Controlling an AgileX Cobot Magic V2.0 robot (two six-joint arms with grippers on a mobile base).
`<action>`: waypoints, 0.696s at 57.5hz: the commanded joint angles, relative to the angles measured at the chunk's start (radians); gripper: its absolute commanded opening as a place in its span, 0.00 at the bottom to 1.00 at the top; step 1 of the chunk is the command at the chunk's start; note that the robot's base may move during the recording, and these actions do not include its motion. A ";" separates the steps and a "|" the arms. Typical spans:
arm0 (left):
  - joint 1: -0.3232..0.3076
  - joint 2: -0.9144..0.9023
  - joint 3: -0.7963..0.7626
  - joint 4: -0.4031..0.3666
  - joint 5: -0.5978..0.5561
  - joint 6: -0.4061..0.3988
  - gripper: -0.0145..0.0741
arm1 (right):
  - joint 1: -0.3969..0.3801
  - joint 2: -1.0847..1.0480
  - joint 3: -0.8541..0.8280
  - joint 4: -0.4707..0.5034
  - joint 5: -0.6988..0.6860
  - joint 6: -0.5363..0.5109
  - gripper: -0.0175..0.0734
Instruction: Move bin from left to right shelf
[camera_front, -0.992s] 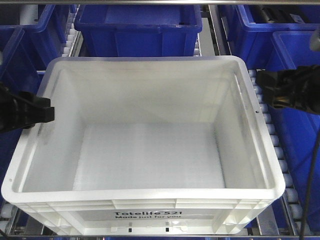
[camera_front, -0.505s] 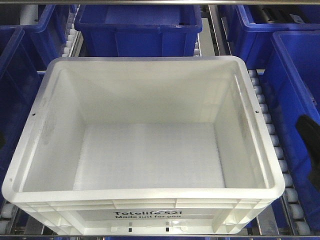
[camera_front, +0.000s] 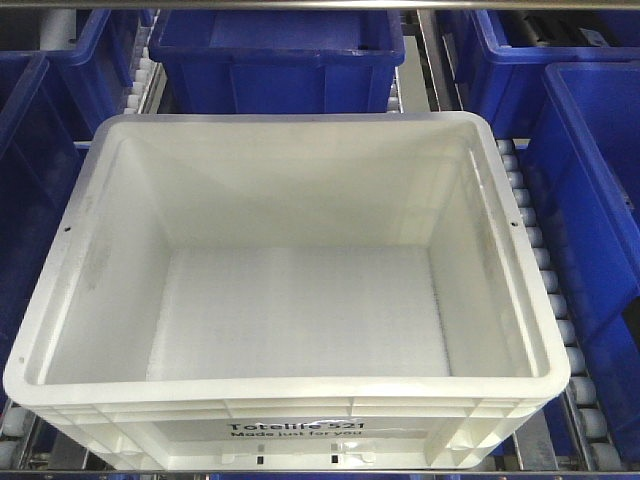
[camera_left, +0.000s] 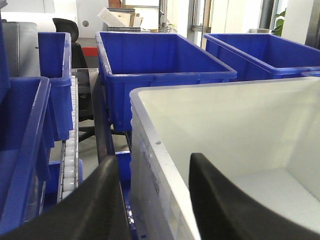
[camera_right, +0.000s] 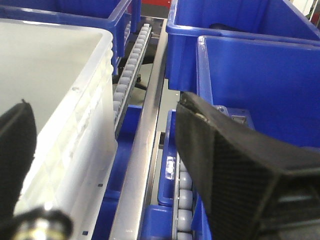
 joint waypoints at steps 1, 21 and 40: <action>-0.002 0.014 -0.023 -0.008 -0.083 -0.001 0.53 | -0.006 0.008 -0.028 -0.003 -0.100 -0.010 0.78; -0.002 0.014 -0.023 -0.010 -0.083 -0.002 0.53 | -0.006 0.008 -0.028 -0.002 -0.116 -0.010 0.78; -0.002 0.014 -0.023 -0.010 -0.083 -0.002 0.25 | -0.006 0.008 -0.028 -0.002 -0.113 -0.010 0.39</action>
